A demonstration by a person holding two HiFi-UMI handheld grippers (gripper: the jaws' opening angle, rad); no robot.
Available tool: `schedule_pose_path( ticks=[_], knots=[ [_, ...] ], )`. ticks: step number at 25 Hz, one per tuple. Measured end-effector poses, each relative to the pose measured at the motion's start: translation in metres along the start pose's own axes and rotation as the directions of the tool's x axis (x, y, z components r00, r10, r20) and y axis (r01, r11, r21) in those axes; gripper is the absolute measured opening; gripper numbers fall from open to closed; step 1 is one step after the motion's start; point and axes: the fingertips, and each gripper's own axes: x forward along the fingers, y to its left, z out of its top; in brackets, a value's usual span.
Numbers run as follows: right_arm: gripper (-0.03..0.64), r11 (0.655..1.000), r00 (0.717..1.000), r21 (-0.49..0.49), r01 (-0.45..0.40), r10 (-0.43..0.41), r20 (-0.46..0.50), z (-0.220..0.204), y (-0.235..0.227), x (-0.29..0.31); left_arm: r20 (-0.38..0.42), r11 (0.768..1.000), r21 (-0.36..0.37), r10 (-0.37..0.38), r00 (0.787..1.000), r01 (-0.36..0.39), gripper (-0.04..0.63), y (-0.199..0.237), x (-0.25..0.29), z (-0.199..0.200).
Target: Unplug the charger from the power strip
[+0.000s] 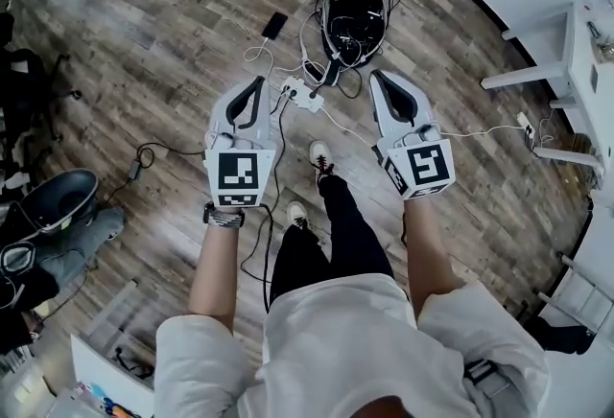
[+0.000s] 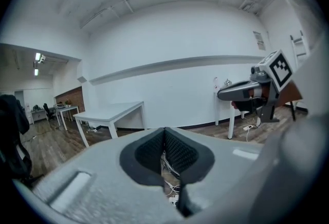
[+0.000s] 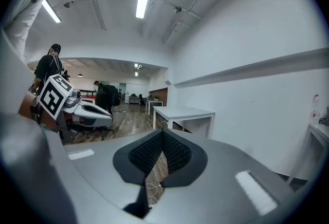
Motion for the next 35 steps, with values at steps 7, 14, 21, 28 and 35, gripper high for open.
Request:
schedule_pose_path(
  ticks=[7, 14, 21, 28, 35],
  knots=[
    [0.002, 0.998, 0.998, -0.027, 0.051, -0.05, 0.044, 0.068, 0.04, -0.065, 0.079, 1.0, 0.016, 0.013, 0.997, -0.015, 0.005, 0.002, -0.081, 0.061],
    [0.002, 0.995, 0.989, -0.041, 0.088, -0.082, 0.119, 0.127, 0.082, -0.126, 0.15, 0.999, 0.043, 0.019, 0.989, -0.025, 0.005, -0.011, -0.157, 0.119],
    [0.002, 0.993, 0.984, -0.083, 0.078, -0.064, 0.163, 0.17, 0.111, -0.173, 0.22, 0.996, 0.074, 0.041, 0.975, -0.059, 0.005, -0.023, -0.215, 0.158],
    [0.002, 0.992, 0.979, -0.103, 0.075, -0.053, 0.196, 0.186, 0.115, -0.189, 0.254, 0.991, 0.11, 0.044, 0.966, -0.074, 0.005, -0.031, -0.232, 0.178],
    [0.002, 0.991, 0.98, -0.115, 0.062, -0.039, 0.197, 0.189, 0.111, -0.194, 0.244, 0.991, 0.114, 0.043, 0.969, -0.073, 0.005, -0.042, -0.228, 0.18]
  ],
)
